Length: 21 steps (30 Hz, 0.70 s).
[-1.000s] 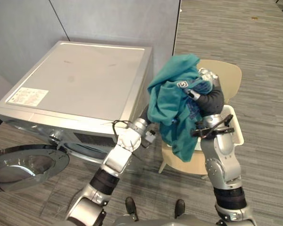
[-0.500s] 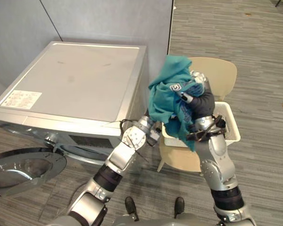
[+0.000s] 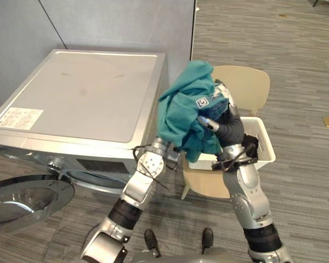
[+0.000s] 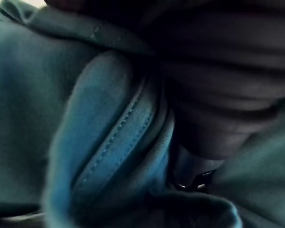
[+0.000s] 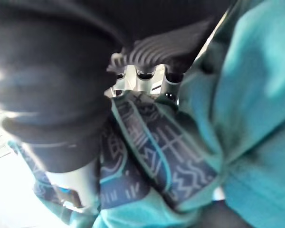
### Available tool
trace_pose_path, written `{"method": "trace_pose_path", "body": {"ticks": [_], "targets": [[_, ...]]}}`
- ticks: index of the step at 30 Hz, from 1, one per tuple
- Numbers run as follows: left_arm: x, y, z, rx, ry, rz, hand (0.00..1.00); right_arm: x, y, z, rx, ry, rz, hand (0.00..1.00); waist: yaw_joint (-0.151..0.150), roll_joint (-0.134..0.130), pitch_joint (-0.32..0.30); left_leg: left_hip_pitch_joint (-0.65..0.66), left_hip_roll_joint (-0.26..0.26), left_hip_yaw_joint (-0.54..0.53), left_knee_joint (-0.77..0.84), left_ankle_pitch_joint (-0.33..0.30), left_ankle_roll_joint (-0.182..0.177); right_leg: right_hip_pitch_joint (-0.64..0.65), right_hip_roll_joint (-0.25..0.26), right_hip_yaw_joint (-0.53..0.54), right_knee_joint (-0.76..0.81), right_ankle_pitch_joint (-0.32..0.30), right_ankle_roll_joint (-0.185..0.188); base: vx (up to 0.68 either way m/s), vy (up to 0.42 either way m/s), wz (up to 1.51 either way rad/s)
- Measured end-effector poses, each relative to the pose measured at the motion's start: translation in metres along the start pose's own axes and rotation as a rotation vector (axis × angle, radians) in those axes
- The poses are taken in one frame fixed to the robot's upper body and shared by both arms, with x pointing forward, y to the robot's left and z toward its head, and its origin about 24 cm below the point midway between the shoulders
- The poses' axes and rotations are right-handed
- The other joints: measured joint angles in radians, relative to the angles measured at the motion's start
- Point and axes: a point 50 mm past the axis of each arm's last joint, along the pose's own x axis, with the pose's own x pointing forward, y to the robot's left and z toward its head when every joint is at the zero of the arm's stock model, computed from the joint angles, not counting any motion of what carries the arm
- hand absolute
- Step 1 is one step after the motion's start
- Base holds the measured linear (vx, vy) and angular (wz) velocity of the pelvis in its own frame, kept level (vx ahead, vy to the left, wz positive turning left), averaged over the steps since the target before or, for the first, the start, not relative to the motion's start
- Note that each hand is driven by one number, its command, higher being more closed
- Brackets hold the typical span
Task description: Pick up the laundry basket with both hands and put the clothes into the washing machine.
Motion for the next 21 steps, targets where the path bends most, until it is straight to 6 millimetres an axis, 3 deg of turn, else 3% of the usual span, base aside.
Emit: {"method": "trace_pose_path", "body": {"ticks": [4, 12, 15, 21], "targets": [[0.002, 0.005, 0.005, -0.032, -0.035, 0.070, 1.00, -0.010, -0.013, -0.010, -0.029, 0.057, -0.079, 0.00, -0.001, -0.014, -0.008, 0.001, 0.000, 0.000, 0.000, 0.000, 0.000, 0.001, 0.000, 0.000, 0.000, 0.000, 0.000, 0.00, 0.000, 0.00], [-0.008, 0.027, 0.007, -0.058, -0.056, 0.215, 1.00, -0.018, -0.033, -0.014, -0.086, 0.089, -0.186, 0.00, -0.003, -0.014, -0.008, 0.016, 0.000, 0.003, 0.000, 0.000, 0.000, 0.007, 0.000, 0.004, 0.000, 0.000, 0.000, 0.00, 0.000, 0.00], [-0.021, 0.043, 0.008, -0.066, -0.058, 0.302, 1.00, -0.024, -0.045, -0.011, -0.111, 0.088, -0.247, 0.00, -0.003, -0.014, -0.009, 0.030, 0.001, 0.007, 0.000, -0.002, -0.001, 0.018, 0.001, 0.007, 0.000, -0.001, 0.000, 0.01, 0.002, -0.03], [-0.072, 0.087, 0.020, -0.072, -0.114, 0.573, 1.00, -0.059, -0.092, -0.005, -0.185, 0.112, -0.541, 0.00, 0.001, -0.016, -0.011, 0.033, 0.008, -0.005, 0.002, -0.002, -0.002, 0.037, 0.007, -0.003, 0.000, -0.001, -0.001, 0.01, -0.003, 0.07]]}}
